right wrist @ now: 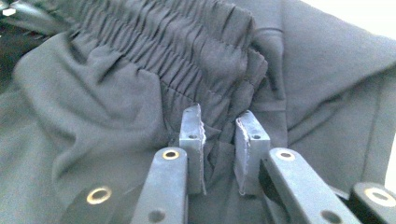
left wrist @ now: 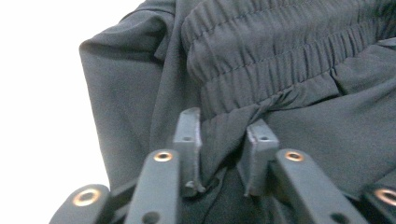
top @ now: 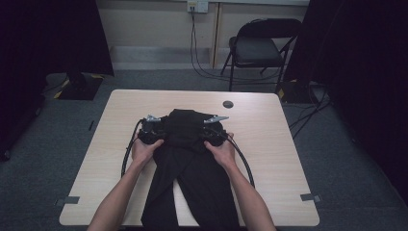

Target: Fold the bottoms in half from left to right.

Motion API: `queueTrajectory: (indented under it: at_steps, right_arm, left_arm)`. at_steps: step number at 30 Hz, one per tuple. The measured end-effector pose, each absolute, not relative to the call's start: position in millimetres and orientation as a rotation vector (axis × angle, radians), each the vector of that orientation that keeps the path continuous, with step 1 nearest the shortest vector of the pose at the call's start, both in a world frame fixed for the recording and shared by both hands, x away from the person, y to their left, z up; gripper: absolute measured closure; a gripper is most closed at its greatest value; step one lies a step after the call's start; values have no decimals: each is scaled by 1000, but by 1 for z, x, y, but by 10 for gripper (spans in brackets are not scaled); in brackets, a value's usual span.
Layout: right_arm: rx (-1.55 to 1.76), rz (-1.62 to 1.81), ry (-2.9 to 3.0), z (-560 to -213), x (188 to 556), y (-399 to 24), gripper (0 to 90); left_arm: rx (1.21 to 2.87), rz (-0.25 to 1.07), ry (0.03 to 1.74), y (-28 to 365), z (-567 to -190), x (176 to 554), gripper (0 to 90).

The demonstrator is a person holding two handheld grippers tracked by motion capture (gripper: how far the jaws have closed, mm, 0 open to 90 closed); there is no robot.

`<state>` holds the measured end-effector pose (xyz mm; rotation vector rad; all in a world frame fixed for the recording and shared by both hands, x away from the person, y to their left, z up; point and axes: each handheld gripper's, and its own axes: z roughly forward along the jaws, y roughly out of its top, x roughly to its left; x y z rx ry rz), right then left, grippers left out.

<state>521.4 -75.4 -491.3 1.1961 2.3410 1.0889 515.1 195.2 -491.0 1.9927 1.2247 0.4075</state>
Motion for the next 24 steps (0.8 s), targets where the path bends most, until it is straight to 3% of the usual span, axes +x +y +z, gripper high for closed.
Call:
queueTrajectory:
  at_steps: [4,5,6,7,11,15,17,24]
  right_arm:
    - [1193,1077,2328,-491,526,-74,729]
    - [1191,1069,2332,-489,526,-74,674]
    - [1191,1069,2332,-489,526,-74,674]
    - [1201,1068,2327,-479,526,-78,498]
    - [1202,1253,2239,-444,512,-94,391]
    - [1088,1307,2272,-426,481,-89,363]
    - [1026,1326,2360,-427,464,-78,361]
    - [813,1353,2622,-456,407,-14,294]
  left_arm:
    - [1971,392,1205,201,-486,509,477]
    - [1947,378,1184,205,-481,500,458]
    - [1947,378,1184,205,-481,500,443]
    - [1969,399,1157,210,-474,490,429]
    - [1986,425,1112,217,-462,474,431]
    - [1987,420,1072,226,-458,451,463]
    - [1990,416,1064,229,-465,444,514]
    - [2062,405,1079,223,-480,443,544]
